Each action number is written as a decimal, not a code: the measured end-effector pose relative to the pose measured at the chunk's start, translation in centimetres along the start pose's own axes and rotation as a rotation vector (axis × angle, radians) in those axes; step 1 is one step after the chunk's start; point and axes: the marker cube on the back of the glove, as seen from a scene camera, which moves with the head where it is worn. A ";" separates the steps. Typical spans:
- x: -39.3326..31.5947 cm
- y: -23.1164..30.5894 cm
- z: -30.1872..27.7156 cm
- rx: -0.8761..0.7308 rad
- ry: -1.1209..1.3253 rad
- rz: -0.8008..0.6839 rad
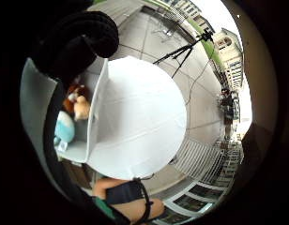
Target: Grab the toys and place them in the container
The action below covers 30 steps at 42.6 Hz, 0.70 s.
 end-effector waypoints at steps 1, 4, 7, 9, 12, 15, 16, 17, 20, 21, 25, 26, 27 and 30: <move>1.0 0.5 -0.2 0.008 0.012 0.016; 4.5 1.9 -0.7 0.029 0.056 0.064; 8.0 2.9 -1.0 0.033 0.082 0.101; 9.9 3.5 -1.0 0.032 0.082 0.124; 12.7 4.8 -1.0 0.029 0.087 0.165; 15.3 6.3 -1.0 0.026 0.091 0.196; 16.0 6.7 -1.0 0.027 0.091 0.202; 16.7 7.0 -0.9 0.029 0.091 0.205; 18.6 8.6 -0.9 0.030 0.095 0.217; 19.1 9.2 -0.9 0.029 0.098 0.222; 20.3 10.9 -1.0 0.040 0.123 0.241; 20.5 11.2 -1.0 0.044 0.129 0.244; 20.7 11.5 -1.0 0.045 0.133 0.243; 21.1 12.5 -1.1 0.044 0.142 0.240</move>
